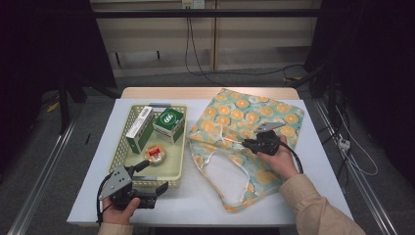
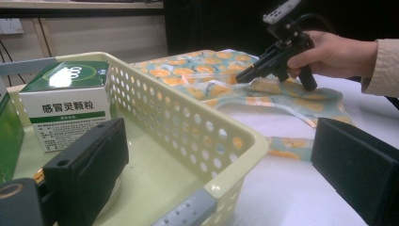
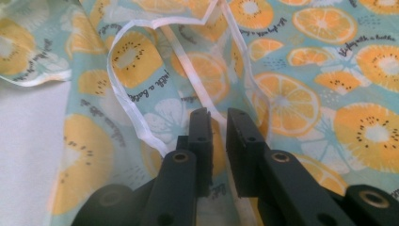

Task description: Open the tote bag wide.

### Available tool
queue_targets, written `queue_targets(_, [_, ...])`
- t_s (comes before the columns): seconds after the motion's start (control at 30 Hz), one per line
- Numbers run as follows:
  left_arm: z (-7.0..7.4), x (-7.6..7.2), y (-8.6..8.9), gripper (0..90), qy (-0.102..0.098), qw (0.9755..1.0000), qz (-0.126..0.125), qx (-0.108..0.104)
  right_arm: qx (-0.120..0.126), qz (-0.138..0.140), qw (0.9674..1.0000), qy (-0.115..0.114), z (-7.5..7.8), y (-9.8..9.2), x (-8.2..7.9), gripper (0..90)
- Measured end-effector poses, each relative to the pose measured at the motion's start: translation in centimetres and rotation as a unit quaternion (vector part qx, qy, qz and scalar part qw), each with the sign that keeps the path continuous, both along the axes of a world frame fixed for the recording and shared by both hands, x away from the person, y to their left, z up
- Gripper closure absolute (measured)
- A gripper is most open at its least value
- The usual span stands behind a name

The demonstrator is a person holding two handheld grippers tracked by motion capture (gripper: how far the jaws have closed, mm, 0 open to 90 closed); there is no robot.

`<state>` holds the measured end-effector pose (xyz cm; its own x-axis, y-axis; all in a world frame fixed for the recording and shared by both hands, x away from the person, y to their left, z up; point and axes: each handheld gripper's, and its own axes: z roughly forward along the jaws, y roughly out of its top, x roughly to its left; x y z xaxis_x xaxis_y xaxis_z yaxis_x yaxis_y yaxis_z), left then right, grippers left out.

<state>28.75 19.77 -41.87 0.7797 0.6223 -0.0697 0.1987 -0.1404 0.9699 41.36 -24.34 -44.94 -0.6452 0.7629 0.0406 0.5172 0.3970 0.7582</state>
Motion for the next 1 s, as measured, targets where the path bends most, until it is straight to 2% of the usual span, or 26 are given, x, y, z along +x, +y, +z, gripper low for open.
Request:
queue_targets(0.07, [0.0, 0.0, 0.0, 4.3, -0.001, 1.0000, 0.000, 0.000, 0.004, -0.005, 1.0000, -0.007, 0.7, 0.2, -0.3, 68.4])
queue_targets(0.2, [0.0, 0.0, -0.1, 4.3, -0.001, 1.0000, 0.000, -0.002, 0.016, 0.000, 0.9998, -0.015, 2.2, 0.7, -1.1, 58.8])
queue_targets(0.3, [0.0, 0.0, -0.1, 4.3, -0.002, 1.0000, -0.001, 0.001, 0.021, 0.017, 0.9995, -0.018, 2.9, 1.3, -1.6, 54.8])
queue_targets(0.37, [0.0, 0.0, -0.1, 4.3, -0.002, 1.0000, -0.002, 0.001, 0.025, 0.029, 0.9992, -0.009, 3.1, 1.8, -2.1, 51.0])
queue_targets(0.43, [0.0, 0.0, -0.1, 4.3, -0.003, 1.0000, -0.002, 0.003, 0.010, 0.040, 0.9991, -0.010, 3.0, 2.3, -2.5, 50.9])
queue_targets(0.5, [0.0, 0.0, 0.0, 4.3, -0.003, 1.0000, -0.001, 0.004, -0.011, 0.033, 0.9994, -0.009, 2.5, 2.4, -2.5, 56.6])
queue_targets(0.57, [0.1, 0.0, -0.1, 4.3, -0.004, 1.0000, -0.002, 0.002, -0.007, 0.024, 0.9997, -0.007, 2.0, 2.1, -2.1, 65.4])
queue_targets(0.63, [0.1, 0.0, -0.1, 4.3, -0.004, 1.0000, -0.002, 0.002, 0.003, 0.021, 0.9998, -0.005, 1.8, 1.7, -1.7, 82.8])
queue_targets(0.7, [0.1, 0.0, 0.0, 4.3, -0.003, 1.0000, -0.001, 0.003, 0.014, 0.022, 0.9997, 0.002, 1.8, 1.3, -1.3, 89.6])
queue_targets(0.8, [0.1, 0.0, 0.0, 4.3, -0.004, 1.0000, 0.001, 0.003, 0.012, 0.016, 0.9998, -0.002, 2.1, 0.9, -0.6, 90.0])
queue_targets(0.83, [0.1, 0.0, 0.0, 4.3, -0.004, 1.0000, 0.001, 0.003, 0.007, 0.010, 0.9999, -0.005, 2.2, 0.7, -0.3, 90.0])
queue_targets(1.0, [0.1, 0.0, -0.1, 4.4, -0.003, 1.0000, -0.002, 0.003, 0.017, -0.024, 0.9996, -0.004, 1.9, -0.9, 1.3, 90.0])
